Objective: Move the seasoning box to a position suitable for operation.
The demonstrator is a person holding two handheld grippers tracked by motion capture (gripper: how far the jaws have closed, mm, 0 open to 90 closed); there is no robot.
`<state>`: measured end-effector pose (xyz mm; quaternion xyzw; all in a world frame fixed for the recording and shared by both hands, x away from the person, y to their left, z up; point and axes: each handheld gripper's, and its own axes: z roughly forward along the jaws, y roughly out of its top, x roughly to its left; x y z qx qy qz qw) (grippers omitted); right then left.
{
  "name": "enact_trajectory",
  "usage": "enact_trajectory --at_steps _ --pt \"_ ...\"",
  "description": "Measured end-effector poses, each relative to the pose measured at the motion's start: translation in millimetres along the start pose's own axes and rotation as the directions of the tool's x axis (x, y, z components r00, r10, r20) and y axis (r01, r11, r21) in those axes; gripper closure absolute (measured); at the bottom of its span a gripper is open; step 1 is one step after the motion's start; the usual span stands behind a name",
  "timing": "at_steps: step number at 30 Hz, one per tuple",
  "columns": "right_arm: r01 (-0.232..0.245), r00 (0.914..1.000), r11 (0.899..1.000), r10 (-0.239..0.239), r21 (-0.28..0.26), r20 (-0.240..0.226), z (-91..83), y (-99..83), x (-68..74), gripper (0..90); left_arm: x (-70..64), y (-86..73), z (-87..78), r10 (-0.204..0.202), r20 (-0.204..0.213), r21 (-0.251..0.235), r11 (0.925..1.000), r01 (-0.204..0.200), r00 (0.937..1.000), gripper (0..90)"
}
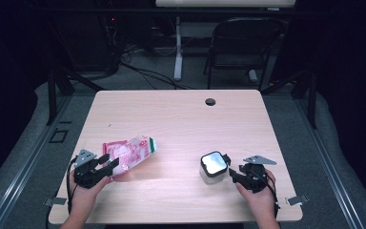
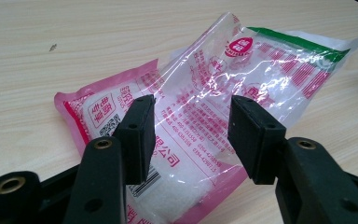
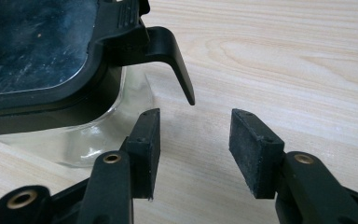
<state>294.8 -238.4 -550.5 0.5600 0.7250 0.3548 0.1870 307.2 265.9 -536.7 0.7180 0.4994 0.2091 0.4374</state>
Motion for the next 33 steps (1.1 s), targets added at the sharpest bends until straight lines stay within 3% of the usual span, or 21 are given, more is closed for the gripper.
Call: enact_trajectory --at_steps 9,11,15,16,17,24,28,33 --pt "0.027 0.9995 0.998 -0.028 0.054 0.016 -3.3 4.2 -0.8 52.8 -0.9 1.0 -0.4 -0.003 0.001 0.019 0.9998 0.003 1.0000 51.2" --pt "0.031 0.9995 0.998 -0.031 0.061 -0.003 -4.7 5.9 -2.4 54.6 -1.1 0.8 0.1 -0.004 0.003 0.013 0.9999 0.004 1.0000 51.1" --pt "-0.003 0.9983 0.996 0.009 0.090 -0.057 -6.2 9.5 -8.7 56.7 -0.8 0.6 -0.6 -0.004 0.003 0.014 0.9999 0.004 1.0000 51.1" --pt "-0.011 0.9970 0.990 0.021 0.143 -0.074 -5.7 11.8 -10.4 56.8 -1.0 0.9 -1.3 -0.003 0.001 0.015 0.9999 0.003 1.0000 51.1" --pt "-0.011 0.9970 0.990 0.021 0.143 -0.074 -5.7 11.8 -10.4 56.8 -1.0 0.9 -1.3 -0.003 0.001 0.015 0.9999 0.003 1.0000 51.1" --pt "0.051 0.9959 0.982 -0.037 0.182 -0.083 -3.5 23.1 -1.3 59.6 -1.5 0.1 -3.9 -0.009 -0.005 0.010 0.9999 0.010 0.9999 51.0" --pt "0.104 0.9943 0.979 -0.098 0.177 -0.042 3.0 29.4 2.5 62.1 -1.2 -0.2 -4.3 -0.006 -0.005 0.010 0.9999 0.006 1.0000 51.0" --pt "0.089 0.9950 0.981 -0.080 0.173 -0.059 10.6 29.0 -2.2 63.8 -0.9 -1.1 -3.3 -0.006 -0.002 0.009 0.9999 0.006 1.0000 51.1"
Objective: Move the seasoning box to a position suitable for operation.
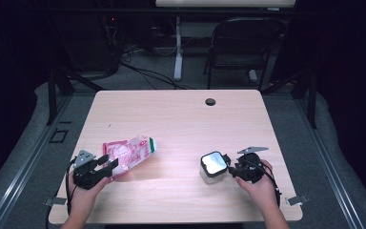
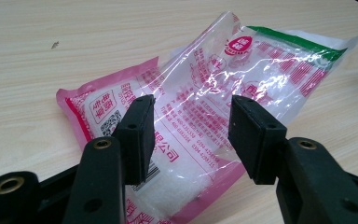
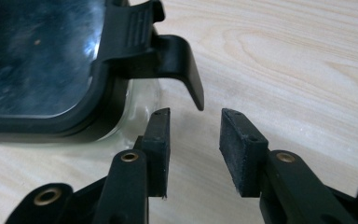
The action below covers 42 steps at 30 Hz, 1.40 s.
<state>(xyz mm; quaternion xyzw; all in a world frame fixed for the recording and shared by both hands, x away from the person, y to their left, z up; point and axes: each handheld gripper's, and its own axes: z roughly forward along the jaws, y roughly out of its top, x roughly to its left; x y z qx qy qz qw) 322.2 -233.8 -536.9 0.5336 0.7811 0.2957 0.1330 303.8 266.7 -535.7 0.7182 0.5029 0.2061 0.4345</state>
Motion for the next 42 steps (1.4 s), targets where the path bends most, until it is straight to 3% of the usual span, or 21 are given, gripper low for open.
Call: enact_trajectory --at_steps 10,17,33,42 --pt "-0.019 0.9989 1.000 0.018 -0.019 -0.043 9.1 5.7 -7.1 68.3 -0.6 -0.6 1.2 0.003 0.002 0.012 0.9999 -0.003 1.0000 51.1" --pt "0.016 0.9982 1.000 -0.017 -0.014 -0.057 15.6 11.6 -6.2 71.1 -0.4 -0.8 2.0 0.004 0.003 0.015 0.9999 -0.004 1.0000 51.1" --pt "0.018 0.9985 0.999 -0.019 -0.027 -0.051 24.9 12.3 -5.9 75.1 -0.9 -1.1 2.8 0.005 0.005 0.018 0.9998 -0.005 1.0000 51.1" --pt "0.069 0.9974 0.997 -0.069 -0.035 -0.018 25.3 11.7 -2.2 78.5 -1.2 -1.2 3.2 0.006 0.001 0.013 0.9999 -0.006 1.0000 51.1"
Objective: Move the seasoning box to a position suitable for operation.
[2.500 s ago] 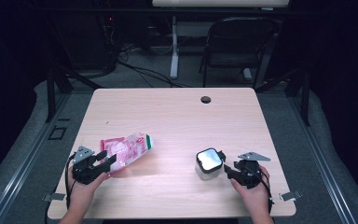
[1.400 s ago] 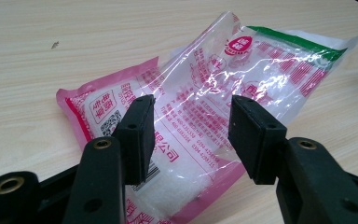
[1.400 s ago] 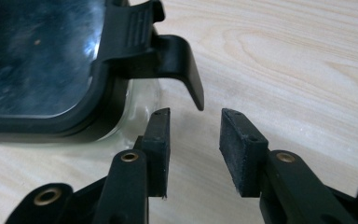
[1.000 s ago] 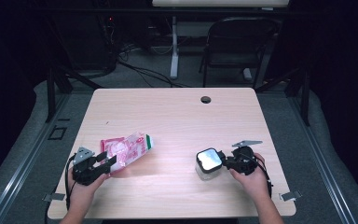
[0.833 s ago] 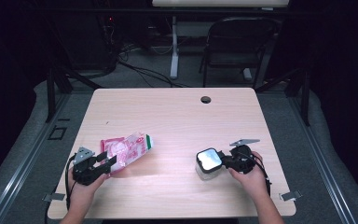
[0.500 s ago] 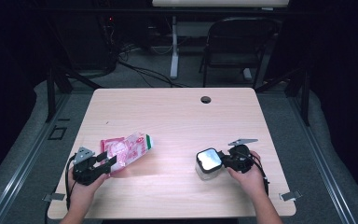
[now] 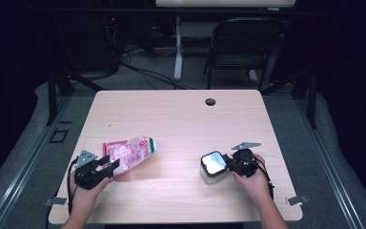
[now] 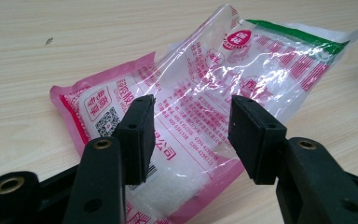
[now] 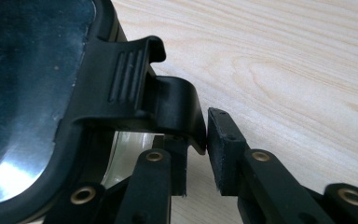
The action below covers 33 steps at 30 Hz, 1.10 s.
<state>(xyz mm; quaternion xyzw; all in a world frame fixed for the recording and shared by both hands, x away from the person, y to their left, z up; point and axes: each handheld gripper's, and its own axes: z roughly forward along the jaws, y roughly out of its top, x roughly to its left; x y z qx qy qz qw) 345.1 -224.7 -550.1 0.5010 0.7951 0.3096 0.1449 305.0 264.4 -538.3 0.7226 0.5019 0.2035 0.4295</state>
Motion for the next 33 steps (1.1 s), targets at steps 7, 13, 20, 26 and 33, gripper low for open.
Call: enact_trajectory --at_steps 7,13,20,26,33 --pt "0.044 0.9985 0.999 -0.044 -0.004 0.031 -0.4 -0.7 3.6 80.8 -0.3 -0.1 0.4 -0.001 0.003 -0.007 1.0000 0.001 1.0000 51.1" --pt "0.077 0.9956 0.997 -0.076 -0.012 0.056 -0.6 -2.2 6.7 82.6 -0.7 -0.1 1.0 0.002 0.003 -0.008 1.0000 -0.002 1.0000 51.1" --pt "0.061 0.9966 0.998 -0.061 -0.011 0.056 -1.5 -3.3 6.5 84.2 -0.7 0.0 0.9 0.003 0.002 -0.009 1.0000 -0.003 1.0000 51.1" --pt "0.058 0.9968 0.998 -0.057 -0.028 0.057 -5.0 -3.0 8.6 85.5 -1.1 0.2 0.7 0.005 0.001 -0.007 1.0000 -0.005 1.0000 51.1" --pt "0.071 0.9954 0.997 -0.069 -0.036 0.067 -10.1 -0.6 19.3 85.6 -1.4 0.6 0.0 0.009 0.001 0.003 1.0000 -0.009 1.0000 51.1"
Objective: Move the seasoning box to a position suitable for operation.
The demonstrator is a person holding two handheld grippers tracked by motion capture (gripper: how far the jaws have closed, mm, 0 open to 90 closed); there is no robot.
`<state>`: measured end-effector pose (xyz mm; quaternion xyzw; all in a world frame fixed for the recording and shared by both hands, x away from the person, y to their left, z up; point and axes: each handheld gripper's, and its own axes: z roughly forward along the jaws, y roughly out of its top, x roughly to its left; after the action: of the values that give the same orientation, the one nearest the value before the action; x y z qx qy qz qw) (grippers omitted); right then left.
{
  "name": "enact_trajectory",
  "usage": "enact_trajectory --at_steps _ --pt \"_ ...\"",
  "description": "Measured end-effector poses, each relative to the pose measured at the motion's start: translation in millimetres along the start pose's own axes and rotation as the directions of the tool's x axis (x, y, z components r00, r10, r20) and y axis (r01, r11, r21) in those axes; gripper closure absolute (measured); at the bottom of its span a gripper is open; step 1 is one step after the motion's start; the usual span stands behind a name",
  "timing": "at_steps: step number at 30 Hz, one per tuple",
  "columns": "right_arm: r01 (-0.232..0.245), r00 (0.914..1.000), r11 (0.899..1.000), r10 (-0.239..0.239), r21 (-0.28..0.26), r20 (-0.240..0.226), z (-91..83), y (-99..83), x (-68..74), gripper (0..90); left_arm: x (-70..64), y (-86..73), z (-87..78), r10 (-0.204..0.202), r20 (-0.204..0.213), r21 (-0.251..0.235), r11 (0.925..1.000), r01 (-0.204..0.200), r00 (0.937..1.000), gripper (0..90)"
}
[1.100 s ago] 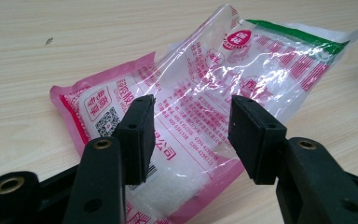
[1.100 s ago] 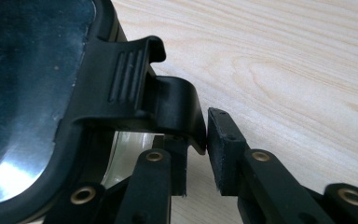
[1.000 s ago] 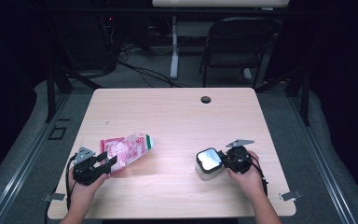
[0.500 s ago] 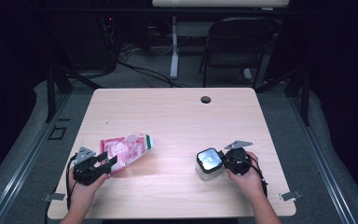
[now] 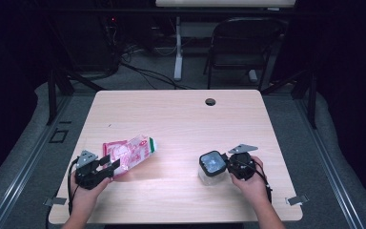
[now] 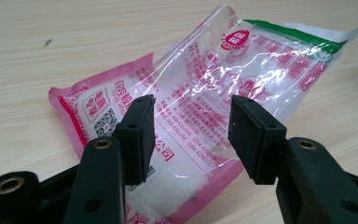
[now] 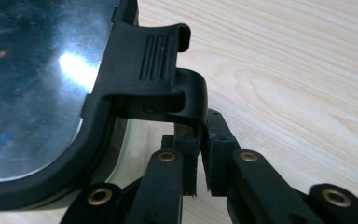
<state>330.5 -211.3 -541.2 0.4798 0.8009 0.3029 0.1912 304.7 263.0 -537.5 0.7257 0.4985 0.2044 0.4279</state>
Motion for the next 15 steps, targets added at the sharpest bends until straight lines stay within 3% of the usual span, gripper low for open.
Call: enact_trajectory --at_steps 10,15 --pt "0.040 0.9990 0.999 -0.041 -0.016 -0.021 -1.6 7.9 38.1 85.7 -2.9 -0.2 0.4 0.006 0.008 -0.007 1.0000 -0.006 1.0000 51.1" --pt "0.063 0.9970 0.998 -0.063 0.007 -0.045 2.3 11.0 55.0 85.7 -4.7 -0.4 0.8 0.012 0.010 -0.012 0.9999 -0.012 0.9999 51.1"
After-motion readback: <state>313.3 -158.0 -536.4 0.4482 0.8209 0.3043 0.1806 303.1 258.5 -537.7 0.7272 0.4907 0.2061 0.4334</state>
